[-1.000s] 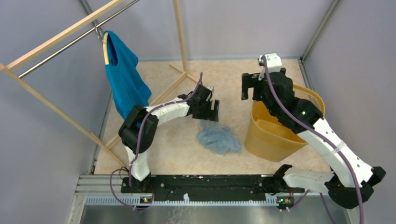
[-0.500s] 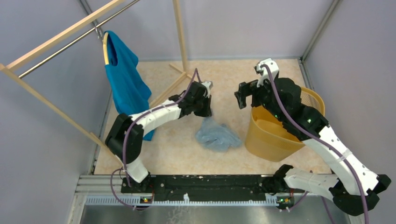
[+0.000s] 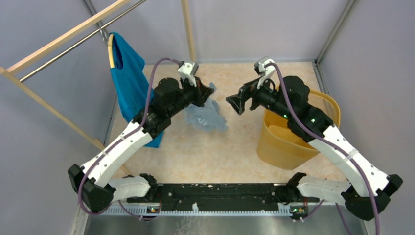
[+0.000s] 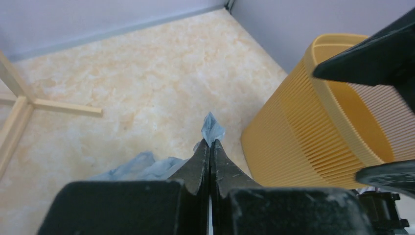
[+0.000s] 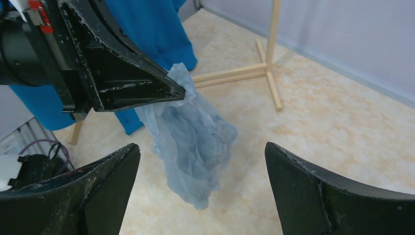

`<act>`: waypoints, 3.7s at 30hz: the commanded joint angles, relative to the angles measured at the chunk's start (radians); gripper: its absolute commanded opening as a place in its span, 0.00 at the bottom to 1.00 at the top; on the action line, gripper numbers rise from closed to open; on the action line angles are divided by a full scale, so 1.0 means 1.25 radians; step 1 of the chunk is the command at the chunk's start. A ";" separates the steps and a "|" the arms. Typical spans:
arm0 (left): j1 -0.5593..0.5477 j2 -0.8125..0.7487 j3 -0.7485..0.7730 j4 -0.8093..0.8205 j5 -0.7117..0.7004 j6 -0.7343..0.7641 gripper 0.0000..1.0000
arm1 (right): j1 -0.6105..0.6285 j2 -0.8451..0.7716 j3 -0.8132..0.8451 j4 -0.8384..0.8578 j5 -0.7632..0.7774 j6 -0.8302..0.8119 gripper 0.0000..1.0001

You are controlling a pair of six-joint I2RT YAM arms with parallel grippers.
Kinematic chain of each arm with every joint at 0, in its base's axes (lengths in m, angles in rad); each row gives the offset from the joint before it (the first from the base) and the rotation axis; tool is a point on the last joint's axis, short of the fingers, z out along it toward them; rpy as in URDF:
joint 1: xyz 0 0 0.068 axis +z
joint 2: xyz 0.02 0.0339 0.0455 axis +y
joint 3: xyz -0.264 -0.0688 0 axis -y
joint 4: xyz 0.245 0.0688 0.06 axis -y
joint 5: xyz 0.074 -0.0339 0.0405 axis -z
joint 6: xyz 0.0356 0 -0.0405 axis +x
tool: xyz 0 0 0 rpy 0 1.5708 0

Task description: Put the trash bags into the trash bin

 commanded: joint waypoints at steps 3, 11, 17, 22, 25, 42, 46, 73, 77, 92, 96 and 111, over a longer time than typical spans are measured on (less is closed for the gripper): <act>0.001 -0.046 0.004 0.064 -0.015 0.008 0.00 | 0.001 0.073 -0.003 0.194 -0.172 0.096 0.97; 0.001 -0.061 0.023 0.062 -0.034 -0.037 0.00 | 0.002 0.148 -0.018 0.262 -0.249 0.112 0.78; 0.000 -0.059 0.037 0.062 -0.027 -0.049 0.00 | 0.003 0.176 -0.064 0.357 -0.306 0.181 0.69; 0.000 -0.053 0.050 0.065 -0.001 -0.065 0.00 | 0.003 0.192 -0.096 0.433 -0.316 0.232 0.61; 0.000 -0.048 0.062 0.066 0.010 -0.073 0.00 | 0.003 0.217 -0.108 0.482 -0.341 0.268 0.57; 0.001 -0.138 -0.001 0.047 -0.075 -0.005 0.99 | -0.013 0.086 -0.146 0.408 -0.183 0.004 0.00; 0.000 -0.187 -0.050 0.032 -0.158 -0.021 0.99 | -0.037 0.049 -0.149 0.392 -0.102 -0.056 0.00; 0.011 -0.060 -0.230 0.235 0.241 -0.185 0.99 | -0.129 0.002 -0.040 0.383 0.255 0.506 0.00; 0.013 -0.085 -0.208 0.237 0.230 -0.148 0.99 | -0.104 0.085 0.088 0.196 0.348 0.553 0.00; 0.018 -0.019 -0.059 0.160 0.157 -0.138 0.99 | 0.106 0.280 0.260 0.041 0.603 0.442 0.00; 0.018 0.035 -0.039 0.167 0.214 -0.150 0.99 | 0.120 0.295 0.268 0.034 0.603 0.466 0.00; 0.080 0.111 -0.099 0.155 0.159 -0.243 0.21 | 0.146 0.296 0.231 0.047 0.579 0.481 0.04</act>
